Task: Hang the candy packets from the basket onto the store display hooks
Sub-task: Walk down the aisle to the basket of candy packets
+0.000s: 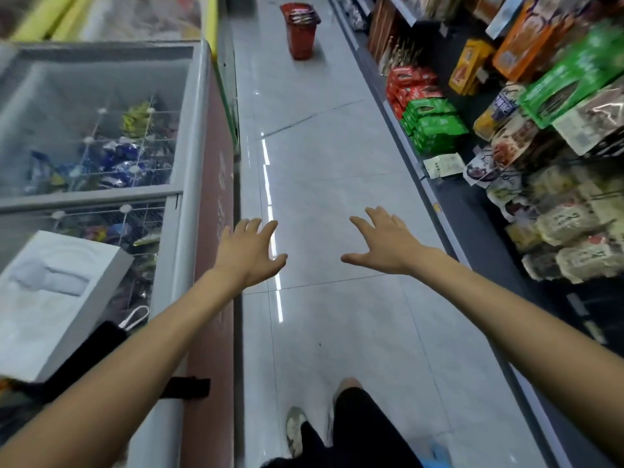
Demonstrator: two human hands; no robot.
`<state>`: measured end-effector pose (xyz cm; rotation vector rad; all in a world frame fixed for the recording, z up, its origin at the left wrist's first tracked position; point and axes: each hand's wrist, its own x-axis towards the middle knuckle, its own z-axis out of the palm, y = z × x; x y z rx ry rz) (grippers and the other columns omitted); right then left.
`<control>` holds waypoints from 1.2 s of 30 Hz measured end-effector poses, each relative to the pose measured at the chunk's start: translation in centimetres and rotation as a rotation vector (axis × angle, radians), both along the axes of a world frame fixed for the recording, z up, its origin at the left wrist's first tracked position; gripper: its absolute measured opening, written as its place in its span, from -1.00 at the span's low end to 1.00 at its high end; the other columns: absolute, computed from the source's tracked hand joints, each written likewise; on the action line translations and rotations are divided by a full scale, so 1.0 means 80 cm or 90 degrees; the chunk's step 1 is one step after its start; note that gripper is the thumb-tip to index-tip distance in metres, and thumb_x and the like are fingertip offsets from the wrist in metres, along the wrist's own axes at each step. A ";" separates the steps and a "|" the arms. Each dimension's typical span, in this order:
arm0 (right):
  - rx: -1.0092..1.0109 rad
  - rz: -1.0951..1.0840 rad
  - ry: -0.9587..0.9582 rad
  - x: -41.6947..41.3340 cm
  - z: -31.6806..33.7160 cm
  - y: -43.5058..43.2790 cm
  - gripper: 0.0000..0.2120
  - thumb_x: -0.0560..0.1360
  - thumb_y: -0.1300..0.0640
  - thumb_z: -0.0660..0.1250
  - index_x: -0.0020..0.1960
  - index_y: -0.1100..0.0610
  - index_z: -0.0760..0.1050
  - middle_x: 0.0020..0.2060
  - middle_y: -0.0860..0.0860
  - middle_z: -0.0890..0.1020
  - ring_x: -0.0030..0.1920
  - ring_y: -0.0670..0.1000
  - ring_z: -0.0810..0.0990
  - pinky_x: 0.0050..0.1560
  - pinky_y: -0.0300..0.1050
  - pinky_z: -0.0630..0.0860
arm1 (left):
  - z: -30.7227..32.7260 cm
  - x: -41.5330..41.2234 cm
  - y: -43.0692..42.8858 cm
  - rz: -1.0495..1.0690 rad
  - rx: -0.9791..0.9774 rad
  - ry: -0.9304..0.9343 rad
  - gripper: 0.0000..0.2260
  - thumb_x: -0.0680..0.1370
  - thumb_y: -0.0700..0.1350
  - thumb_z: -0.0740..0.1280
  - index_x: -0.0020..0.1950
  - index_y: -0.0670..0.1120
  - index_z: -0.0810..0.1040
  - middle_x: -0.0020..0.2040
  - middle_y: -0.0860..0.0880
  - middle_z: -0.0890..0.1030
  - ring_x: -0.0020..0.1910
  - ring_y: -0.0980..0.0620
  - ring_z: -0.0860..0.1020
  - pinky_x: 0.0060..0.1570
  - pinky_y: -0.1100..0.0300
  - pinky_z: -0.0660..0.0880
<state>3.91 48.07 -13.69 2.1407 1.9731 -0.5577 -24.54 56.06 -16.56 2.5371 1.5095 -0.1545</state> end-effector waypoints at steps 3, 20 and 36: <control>0.021 -0.006 0.012 0.024 -0.004 0.060 -0.06 0.53 -0.46 0.22 0.70 -0.01 -0.01 0.68 0.17 -0.01 0.68 0.21 -0.13 0.65 0.21 -0.10 | -0.008 0.020 0.049 0.003 -0.010 0.000 -0.29 0.57 0.33 0.22 0.65 0.08 0.17 0.60 -0.10 0.33 0.60 -0.14 0.24 0.52 -0.22 0.20; 0.041 0.021 0.034 0.263 -0.021 0.451 -0.08 0.56 -0.46 0.18 0.71 0.00 -0.03 0.68 0.16 0.01 0.68 0.19 -0.06 0.65 0.21 -0.09 | 0.026 0.259 0.423 0.002 0.048 0.034 -0.24 0.50 0.38 0.07 0.65 0.07 0.22 0.62 -0.11 0.30 0.61 -0.15 0.23 0.55 -0.22 0.20; 0.012 0.054 -0.004 0.388 -0.051 0.842 -0.08 0.56 -0.46 0.16 0.71 -0.03 -0.10 0.69 0.15 -0.10 0.68 0.18 -0.19 0.65 0.22 -0.17 | -0.031 0.375 0.802 0.040 0.055 0.002 -0.24 0.51 0.41 0.02 0.63 0.07 0.25 0.60 -0.10 0.34 0.61 -0.16 0.24 0.52 -0.27 0.24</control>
